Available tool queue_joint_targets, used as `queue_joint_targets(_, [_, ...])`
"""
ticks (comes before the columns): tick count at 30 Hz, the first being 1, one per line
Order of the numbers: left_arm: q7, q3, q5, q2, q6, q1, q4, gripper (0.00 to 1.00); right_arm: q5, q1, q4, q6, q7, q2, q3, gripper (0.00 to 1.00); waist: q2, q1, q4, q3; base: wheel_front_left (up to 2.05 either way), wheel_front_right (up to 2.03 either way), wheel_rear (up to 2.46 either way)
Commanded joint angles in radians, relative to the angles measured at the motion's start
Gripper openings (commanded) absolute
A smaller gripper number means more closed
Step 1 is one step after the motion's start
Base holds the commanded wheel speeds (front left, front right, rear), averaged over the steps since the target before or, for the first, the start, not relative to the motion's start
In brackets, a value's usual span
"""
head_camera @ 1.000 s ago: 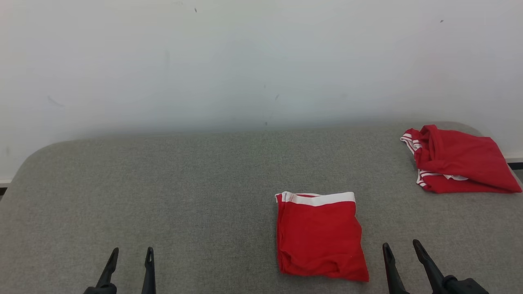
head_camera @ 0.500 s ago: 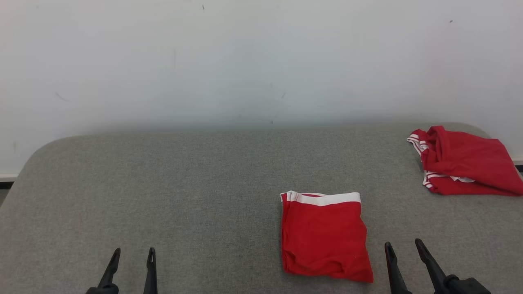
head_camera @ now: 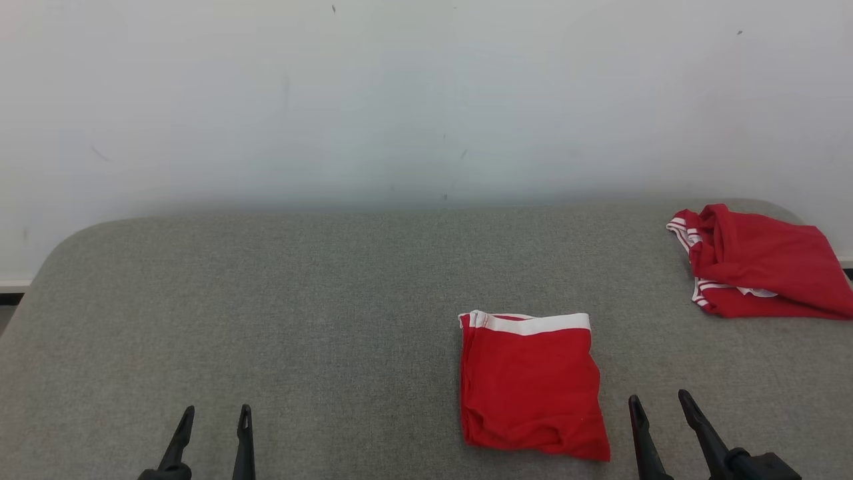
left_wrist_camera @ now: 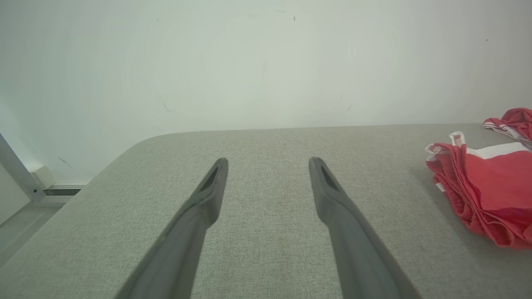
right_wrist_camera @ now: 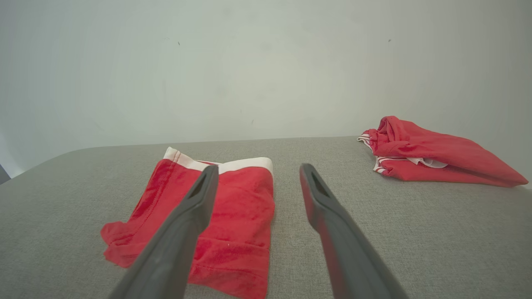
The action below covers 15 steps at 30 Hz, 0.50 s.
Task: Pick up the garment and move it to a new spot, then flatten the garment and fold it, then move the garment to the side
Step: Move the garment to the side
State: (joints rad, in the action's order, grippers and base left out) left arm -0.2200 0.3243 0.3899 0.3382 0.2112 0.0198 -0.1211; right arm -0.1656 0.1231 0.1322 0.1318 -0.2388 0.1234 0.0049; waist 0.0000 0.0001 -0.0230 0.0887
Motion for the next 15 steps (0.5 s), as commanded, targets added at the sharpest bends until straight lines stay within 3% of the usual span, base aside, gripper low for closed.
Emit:
queue_joint_targets(1, [-0.008,0.001,0.007,0.005,0.003,0.001,-0.001,1.0,0.004,0.0,0.001,-0.003,-0.002,0.001,0.0,1.0,0.0,-0.0001,0.0,0.0,0.0,0.0,0.0])
queue_joint_targets(15, [-0.016,0.0,0.012,0.007,0.009,0.0,-0.005,1.0,0.013,-0.011,-0.001,-0.003,0.012,0.002,-0.003,1.0,0.0,-0.0001,-0.002,0.005,0.0,0.0,0.0])
